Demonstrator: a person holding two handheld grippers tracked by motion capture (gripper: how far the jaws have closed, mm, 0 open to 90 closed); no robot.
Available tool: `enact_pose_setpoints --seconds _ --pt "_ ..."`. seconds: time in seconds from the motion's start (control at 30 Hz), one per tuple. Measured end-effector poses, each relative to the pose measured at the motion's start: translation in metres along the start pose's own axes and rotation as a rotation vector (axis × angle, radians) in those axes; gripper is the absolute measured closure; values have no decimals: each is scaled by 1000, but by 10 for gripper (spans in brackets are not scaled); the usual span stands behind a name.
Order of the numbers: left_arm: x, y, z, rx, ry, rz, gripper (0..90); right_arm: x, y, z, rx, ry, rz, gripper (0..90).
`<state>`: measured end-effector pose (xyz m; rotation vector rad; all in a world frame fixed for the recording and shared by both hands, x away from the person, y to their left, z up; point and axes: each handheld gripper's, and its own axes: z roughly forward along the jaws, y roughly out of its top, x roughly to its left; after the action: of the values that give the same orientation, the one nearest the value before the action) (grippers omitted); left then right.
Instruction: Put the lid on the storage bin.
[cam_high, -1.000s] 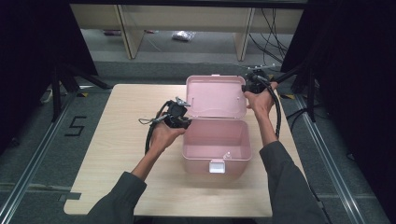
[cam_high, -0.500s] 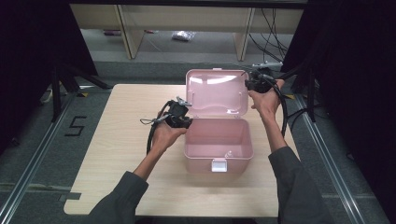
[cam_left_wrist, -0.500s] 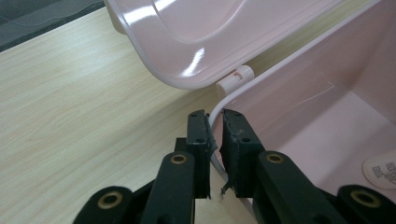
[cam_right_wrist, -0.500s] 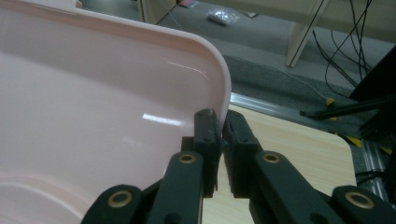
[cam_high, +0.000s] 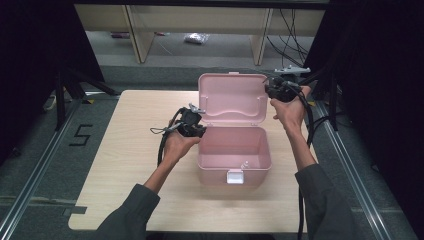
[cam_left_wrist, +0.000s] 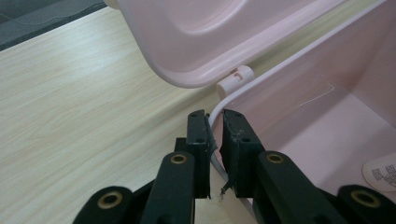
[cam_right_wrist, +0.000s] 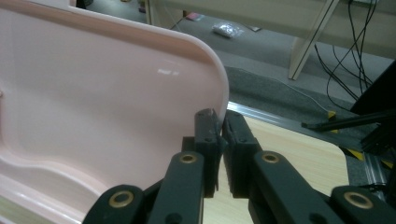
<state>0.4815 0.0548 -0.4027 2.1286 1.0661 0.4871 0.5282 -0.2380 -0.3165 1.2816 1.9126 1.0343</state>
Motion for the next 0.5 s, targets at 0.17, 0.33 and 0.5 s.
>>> enact_pose_setpoints --seconds 0.17,0.33,0.5 --pt "-1 0 1 -3 7 -2 811 1 -2 -11 -1 14 15 860" --pt "-1 1 1 2 5 -9 810 3 -4 -22 -21 20 -13 859" --pt "-1 1 1 5 8 -15 810 4 -6 -29 -28 26 -39 859"
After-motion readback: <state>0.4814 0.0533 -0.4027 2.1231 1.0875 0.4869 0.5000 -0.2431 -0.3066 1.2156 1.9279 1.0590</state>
